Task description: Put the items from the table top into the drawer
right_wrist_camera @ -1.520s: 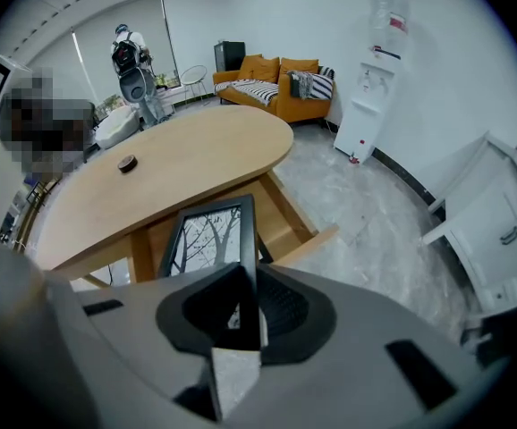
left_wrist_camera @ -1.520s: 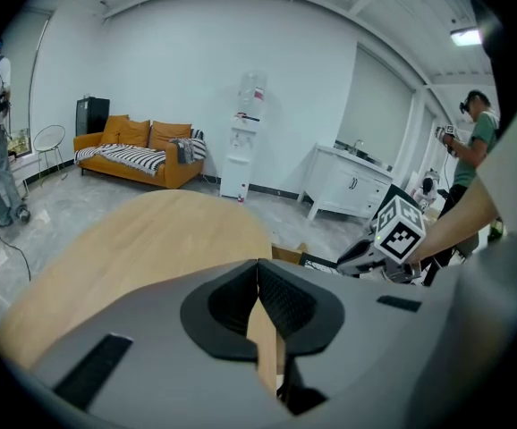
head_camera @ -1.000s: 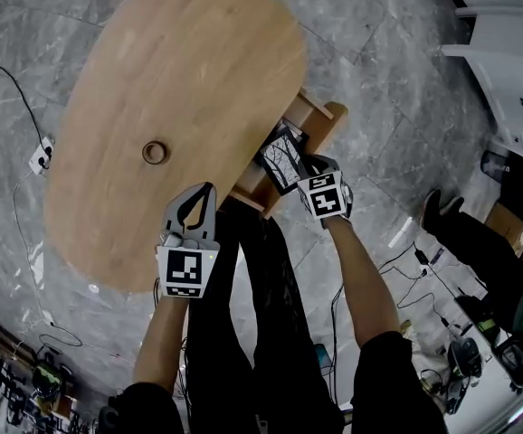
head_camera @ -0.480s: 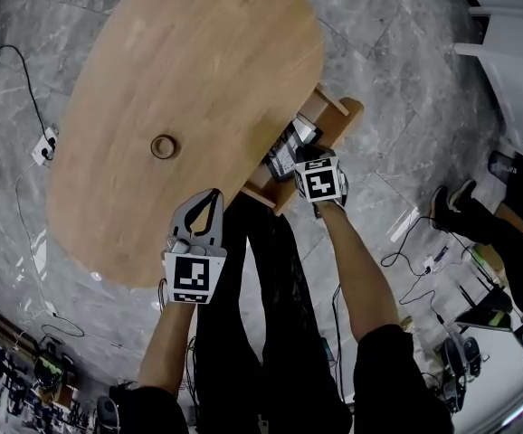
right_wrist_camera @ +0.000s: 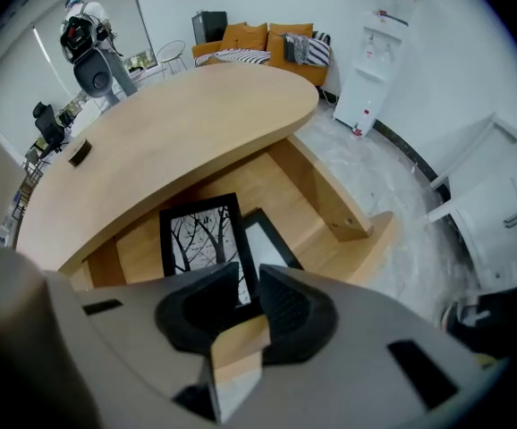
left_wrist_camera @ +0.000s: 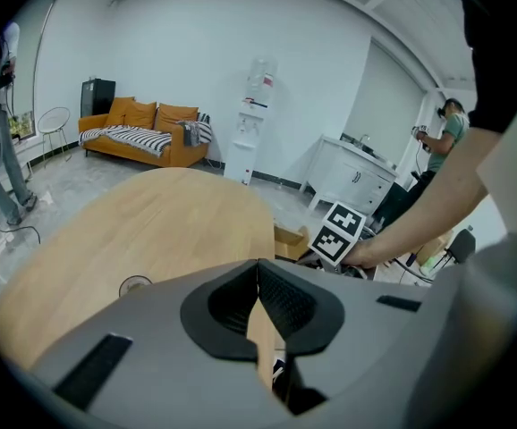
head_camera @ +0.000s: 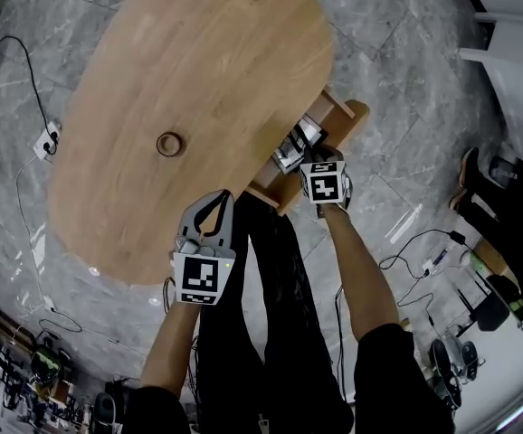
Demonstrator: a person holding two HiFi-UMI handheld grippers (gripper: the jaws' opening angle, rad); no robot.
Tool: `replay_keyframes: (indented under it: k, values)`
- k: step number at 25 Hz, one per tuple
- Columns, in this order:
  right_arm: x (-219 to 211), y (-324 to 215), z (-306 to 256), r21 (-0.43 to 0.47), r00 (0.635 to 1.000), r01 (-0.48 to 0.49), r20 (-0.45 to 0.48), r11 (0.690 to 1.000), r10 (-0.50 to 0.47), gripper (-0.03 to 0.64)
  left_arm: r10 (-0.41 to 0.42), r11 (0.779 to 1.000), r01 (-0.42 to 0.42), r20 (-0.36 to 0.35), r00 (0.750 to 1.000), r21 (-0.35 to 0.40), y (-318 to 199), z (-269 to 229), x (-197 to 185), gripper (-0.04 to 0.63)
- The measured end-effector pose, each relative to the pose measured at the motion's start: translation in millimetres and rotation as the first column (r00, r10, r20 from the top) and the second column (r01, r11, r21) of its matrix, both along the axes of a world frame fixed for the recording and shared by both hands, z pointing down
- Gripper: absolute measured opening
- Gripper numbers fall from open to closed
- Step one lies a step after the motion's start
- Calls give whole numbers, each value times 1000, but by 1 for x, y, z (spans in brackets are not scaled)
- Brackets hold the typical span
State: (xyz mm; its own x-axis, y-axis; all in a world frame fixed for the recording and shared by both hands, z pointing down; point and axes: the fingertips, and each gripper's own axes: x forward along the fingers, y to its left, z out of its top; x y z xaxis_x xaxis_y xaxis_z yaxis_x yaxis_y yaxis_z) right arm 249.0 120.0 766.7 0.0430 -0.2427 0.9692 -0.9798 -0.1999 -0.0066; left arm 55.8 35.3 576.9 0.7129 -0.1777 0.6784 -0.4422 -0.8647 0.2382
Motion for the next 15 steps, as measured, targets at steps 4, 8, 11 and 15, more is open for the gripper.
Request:
replay_keyframes:
  k: [4,8,11,15]
  values:
    - [6,0,-11,46,1000,-17,-26,999,18,41,-12,1000,12,-3,1000,1,0,-1,-2,14]
    - [9,0,-32,134,998,-52,-26,990,56,11,-30,999,31,-10,999,11,-3,-6,-3,14]
    - [5,-4,-57,216,997,-72,-14,974,77,9,-47,999,48,-15,999,20,-6,-10,-7,14]
    - [-7,-21,-95,337,998,-66,5,939,68,9,-72,997,73,-25,997,29,-13,-16,-12,14]
